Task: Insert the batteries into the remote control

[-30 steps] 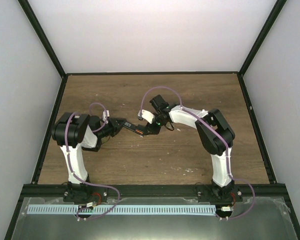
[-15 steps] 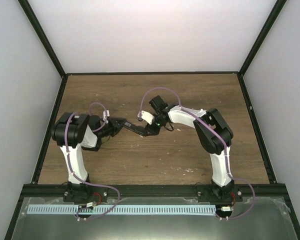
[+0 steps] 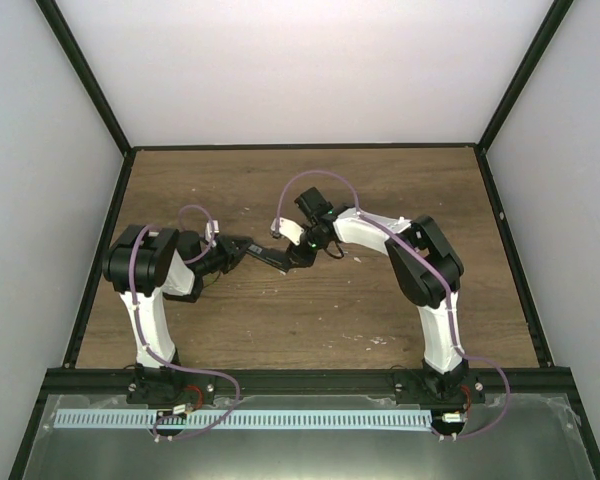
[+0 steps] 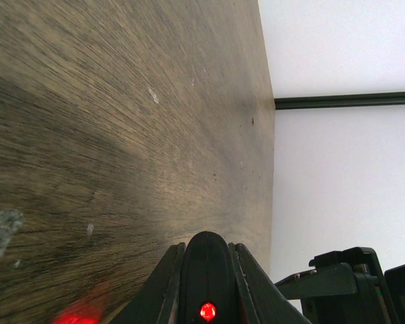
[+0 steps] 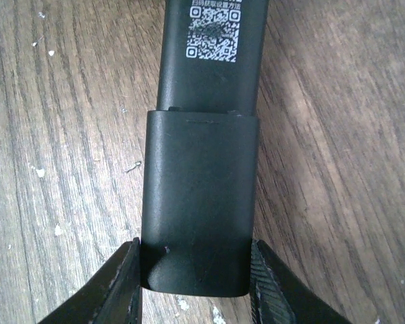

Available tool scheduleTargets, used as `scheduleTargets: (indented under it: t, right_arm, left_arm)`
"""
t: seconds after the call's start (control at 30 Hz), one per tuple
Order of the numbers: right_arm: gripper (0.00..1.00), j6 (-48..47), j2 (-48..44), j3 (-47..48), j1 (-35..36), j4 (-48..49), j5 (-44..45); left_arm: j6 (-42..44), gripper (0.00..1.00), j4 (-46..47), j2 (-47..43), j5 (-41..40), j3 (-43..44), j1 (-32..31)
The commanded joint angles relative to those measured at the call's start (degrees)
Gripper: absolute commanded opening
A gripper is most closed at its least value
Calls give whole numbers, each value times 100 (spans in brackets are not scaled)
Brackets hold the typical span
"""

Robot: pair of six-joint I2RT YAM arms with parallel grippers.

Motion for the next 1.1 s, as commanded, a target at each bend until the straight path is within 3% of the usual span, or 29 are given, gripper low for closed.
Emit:
scheduleTargets:
  t: [0.0,1.07]
  right_arm:
    - [29,-2,109,147,74,-147,-127]
    - [30,173,262,59,76,-221,274]
  left_arm:
    - [439,0,-367,27,-124,-35,15]
    - [422,0,-419,76,-124,22,24]
